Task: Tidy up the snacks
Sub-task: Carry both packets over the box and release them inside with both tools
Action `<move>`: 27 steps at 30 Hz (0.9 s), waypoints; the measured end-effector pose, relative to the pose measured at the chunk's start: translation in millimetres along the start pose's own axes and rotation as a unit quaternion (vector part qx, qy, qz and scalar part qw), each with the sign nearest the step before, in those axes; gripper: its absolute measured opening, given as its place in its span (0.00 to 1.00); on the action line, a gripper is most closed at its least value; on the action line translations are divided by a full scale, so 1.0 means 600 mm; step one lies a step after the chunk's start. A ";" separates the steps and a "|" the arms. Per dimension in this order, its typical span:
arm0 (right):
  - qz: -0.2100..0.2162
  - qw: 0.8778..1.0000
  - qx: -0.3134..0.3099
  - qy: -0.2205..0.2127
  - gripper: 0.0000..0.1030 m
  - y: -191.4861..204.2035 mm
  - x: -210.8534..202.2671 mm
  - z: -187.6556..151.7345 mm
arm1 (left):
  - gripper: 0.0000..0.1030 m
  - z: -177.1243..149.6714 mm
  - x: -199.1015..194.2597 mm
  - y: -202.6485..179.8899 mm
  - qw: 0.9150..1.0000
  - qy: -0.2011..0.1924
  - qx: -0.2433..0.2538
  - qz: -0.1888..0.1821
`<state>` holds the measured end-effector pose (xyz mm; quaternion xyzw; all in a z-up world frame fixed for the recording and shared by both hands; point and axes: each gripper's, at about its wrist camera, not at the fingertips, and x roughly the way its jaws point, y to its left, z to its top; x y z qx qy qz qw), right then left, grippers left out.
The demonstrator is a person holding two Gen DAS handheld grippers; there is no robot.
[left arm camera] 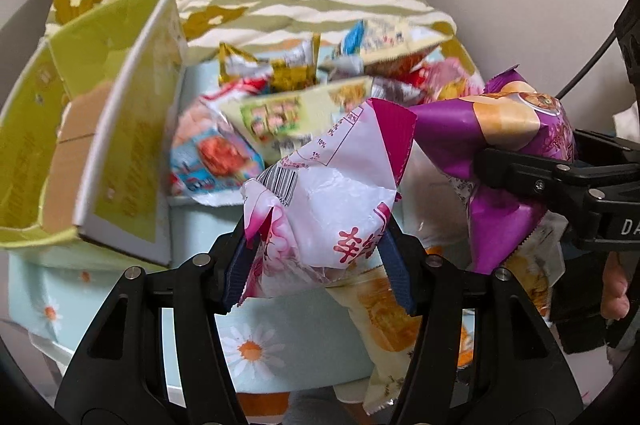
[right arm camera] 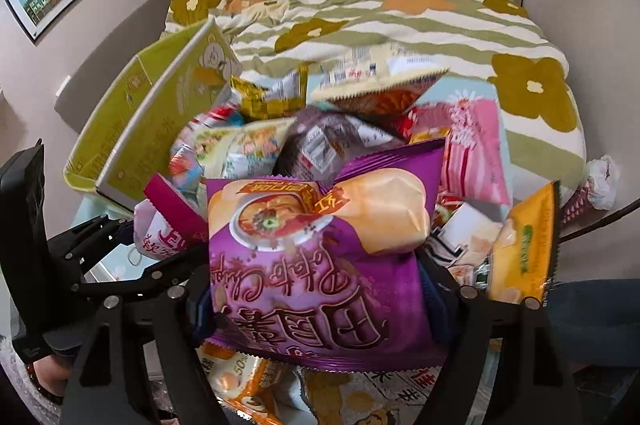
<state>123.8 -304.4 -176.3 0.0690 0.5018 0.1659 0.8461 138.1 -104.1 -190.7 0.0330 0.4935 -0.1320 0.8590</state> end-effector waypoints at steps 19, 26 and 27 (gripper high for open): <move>0.023 0.995 -0.051 -0.081 0.75 0.146 -0.057 0.177 | 0.55 0.131 -0.145 0.210 0.994 -0.072 -0.073 0.048; 0.043 0.996 -0.024 -0.074 0.77 0.241 0.026 0.265 | 0.56 0.188 -0.101 0.381 0.994 -0.046 -0.087 0.056; 0.035 0.997 -0.023 -0.071 0.77 0.262 0.045 0.278 | 0.56 0.194 -0.090 0.404 0.994 -0.042 -0.087 0.055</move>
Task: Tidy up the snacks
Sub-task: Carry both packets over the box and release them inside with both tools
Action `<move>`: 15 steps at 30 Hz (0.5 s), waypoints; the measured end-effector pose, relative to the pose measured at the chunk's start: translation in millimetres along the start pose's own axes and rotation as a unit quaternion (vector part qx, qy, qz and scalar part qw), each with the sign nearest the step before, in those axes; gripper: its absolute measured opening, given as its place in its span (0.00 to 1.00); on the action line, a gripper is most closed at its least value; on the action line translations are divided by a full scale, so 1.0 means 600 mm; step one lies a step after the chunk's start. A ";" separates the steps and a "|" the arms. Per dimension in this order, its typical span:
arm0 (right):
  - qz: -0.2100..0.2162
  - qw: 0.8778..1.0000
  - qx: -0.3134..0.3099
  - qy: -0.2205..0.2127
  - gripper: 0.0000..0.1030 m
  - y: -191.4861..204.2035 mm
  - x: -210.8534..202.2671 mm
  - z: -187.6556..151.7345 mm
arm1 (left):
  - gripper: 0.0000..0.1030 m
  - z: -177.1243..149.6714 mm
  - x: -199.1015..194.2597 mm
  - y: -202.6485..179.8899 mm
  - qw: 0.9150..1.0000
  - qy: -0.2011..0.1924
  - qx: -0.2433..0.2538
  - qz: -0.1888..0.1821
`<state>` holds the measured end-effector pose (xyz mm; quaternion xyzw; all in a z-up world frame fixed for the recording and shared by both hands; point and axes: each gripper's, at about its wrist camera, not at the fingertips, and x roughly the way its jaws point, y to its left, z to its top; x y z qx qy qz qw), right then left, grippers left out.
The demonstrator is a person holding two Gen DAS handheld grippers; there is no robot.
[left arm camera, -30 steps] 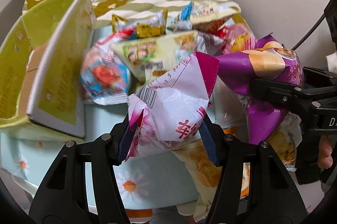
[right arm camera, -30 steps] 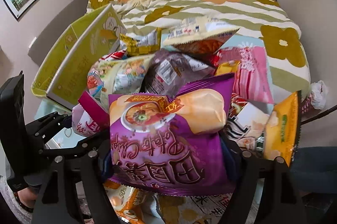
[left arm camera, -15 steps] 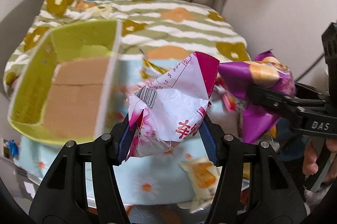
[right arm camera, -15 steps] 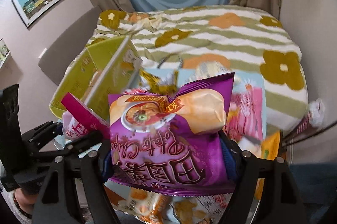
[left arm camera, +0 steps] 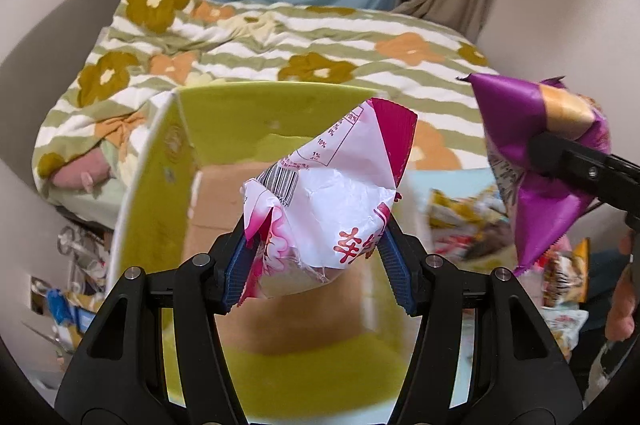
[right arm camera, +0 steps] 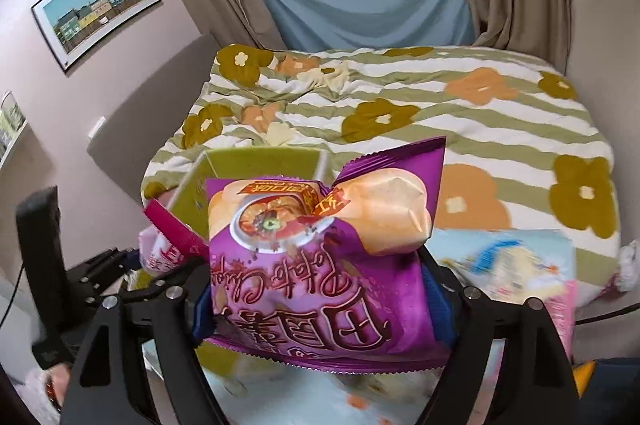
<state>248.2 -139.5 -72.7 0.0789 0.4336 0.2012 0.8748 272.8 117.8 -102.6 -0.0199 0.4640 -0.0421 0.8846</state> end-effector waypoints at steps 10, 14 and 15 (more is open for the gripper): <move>-0.039 0.999 0.015 0.025 0.77 0.096 0.148 0.049 | 0.56 0.059 0.148 0.110 0.998 0.051 0.030 -0.004; -0.051 0.998 0.027 0.033 0.77 0.103 0.183 0.050 | 0.56 0.069 0.199 0.125 0.996 0.077 0.041 -0.009; -0.055 0.997 0.030 0.035 0.77 0.102 0.189 0.050 | 0.59 0.071 0.207 0.124 0.996 0.083 0.043 -0.007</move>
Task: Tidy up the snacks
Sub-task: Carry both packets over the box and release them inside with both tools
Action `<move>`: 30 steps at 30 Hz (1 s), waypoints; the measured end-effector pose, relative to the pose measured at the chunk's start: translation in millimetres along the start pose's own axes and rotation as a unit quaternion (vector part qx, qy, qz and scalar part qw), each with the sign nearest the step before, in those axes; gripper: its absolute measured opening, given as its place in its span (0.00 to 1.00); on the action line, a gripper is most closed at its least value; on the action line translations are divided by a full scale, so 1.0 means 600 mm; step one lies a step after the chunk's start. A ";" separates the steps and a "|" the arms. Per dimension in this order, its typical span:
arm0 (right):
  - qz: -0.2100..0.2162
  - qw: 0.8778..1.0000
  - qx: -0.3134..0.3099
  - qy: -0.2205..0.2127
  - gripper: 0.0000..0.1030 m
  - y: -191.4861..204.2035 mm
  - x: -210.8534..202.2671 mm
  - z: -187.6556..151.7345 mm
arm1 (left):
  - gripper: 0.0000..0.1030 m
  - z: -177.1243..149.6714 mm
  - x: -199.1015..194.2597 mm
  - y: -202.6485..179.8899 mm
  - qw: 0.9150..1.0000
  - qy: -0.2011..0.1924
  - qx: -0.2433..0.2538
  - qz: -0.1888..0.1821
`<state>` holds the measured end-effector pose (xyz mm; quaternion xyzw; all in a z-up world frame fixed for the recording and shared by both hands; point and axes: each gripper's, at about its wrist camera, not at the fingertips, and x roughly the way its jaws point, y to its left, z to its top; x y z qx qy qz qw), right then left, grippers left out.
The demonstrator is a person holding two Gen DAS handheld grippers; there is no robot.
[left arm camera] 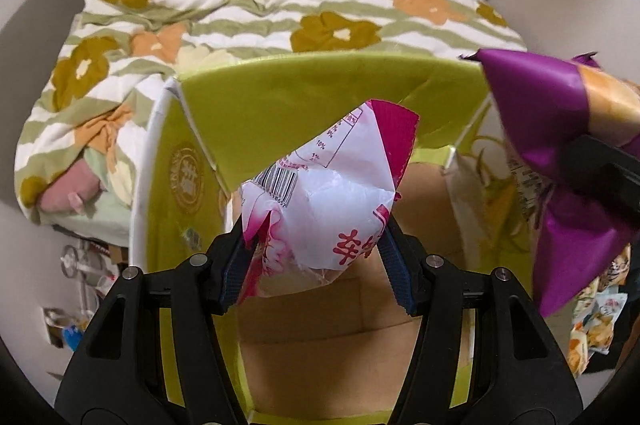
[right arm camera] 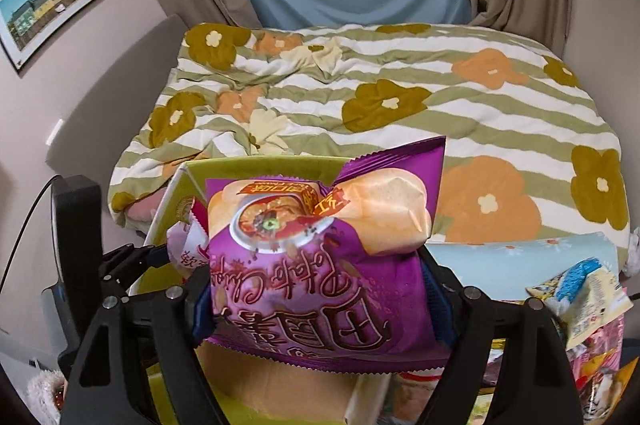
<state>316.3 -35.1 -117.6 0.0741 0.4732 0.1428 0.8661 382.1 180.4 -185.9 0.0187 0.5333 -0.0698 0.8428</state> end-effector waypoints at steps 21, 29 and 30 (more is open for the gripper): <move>0.015 1.000 -0.009 0.008 0.77 -0.005 0.026 0.026 | 0.98 -0.030 -0.066 0.025 0.997 -0.021 0.005 0.072; 0.025 0.999 -0.024 0.019 0.78 0.024 0.066 0.043 | 0.98 -0.046 -0.082 0.033 0.997 -0.025 -0.008 0.074; 0.025 0.999 -0.025 0.024 0.78 0.026 0.074 0.044 | 0.98 -0.047 -0.081 0.034 0.997 -0.022 -0.009 0.075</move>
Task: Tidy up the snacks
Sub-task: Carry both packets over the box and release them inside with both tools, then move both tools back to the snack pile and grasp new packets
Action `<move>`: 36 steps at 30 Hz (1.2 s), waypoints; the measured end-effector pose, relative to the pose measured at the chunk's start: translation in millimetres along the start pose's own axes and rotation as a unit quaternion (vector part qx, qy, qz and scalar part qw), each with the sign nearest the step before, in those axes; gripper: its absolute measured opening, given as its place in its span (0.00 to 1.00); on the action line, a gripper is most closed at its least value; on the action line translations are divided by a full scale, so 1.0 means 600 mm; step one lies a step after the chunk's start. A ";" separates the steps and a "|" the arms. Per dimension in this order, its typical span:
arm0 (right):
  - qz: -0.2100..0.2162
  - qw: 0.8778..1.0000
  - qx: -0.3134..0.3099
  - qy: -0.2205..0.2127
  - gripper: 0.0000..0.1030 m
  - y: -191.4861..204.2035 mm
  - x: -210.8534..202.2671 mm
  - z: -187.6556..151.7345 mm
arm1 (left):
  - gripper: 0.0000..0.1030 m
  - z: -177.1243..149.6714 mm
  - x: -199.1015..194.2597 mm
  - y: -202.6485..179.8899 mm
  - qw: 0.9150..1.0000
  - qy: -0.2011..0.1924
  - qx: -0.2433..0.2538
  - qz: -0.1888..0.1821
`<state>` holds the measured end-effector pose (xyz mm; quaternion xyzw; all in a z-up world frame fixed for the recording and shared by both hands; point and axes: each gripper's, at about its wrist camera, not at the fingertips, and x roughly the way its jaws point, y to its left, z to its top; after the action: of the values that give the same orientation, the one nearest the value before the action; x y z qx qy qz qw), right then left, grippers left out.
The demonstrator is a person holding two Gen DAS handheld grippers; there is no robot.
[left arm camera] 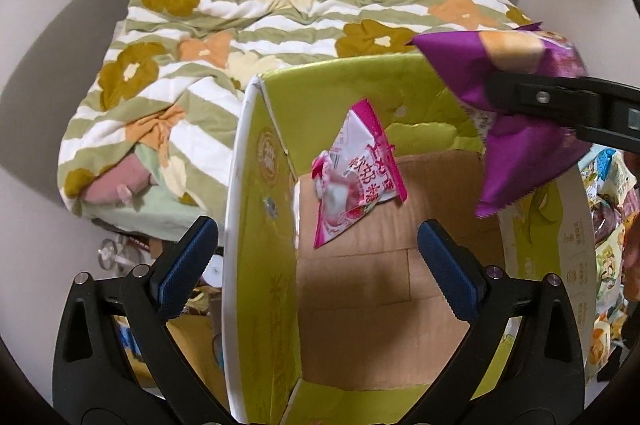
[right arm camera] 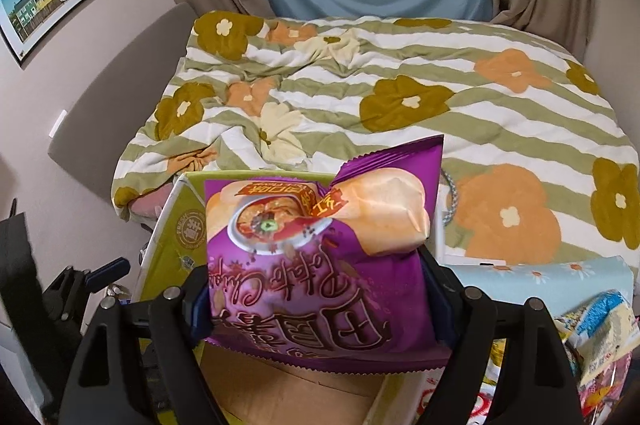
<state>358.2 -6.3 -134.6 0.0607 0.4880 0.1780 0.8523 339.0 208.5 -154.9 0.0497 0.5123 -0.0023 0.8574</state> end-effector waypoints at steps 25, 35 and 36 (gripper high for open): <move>-0.033 0.997 -0.003 -0.064 1.00 0.025 -0.130 -0.040 | 0.98 -0.031 -0.137 0.010 0.998 -0.058 -0.005 0.000; -0.073 0.991 0.015 -0.108 1.00 0.009 -0.272 -0.117 | 0.98 -0.075 -0.228 -0.079 0.994 -0.098 0.026 -0.034; -0.074 0.991 0.019 -0.111 1.00 0.004 -0.286 -0.127 | 0.98 -0.082 -0.237 -0.092 0.994 -0.099 0.030 -0.038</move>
<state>213.5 -71.7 -34.5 0.0599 0.3973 0.0978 0.9105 225.0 151.3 -57.6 0.0548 0.4262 -0.0553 0.9013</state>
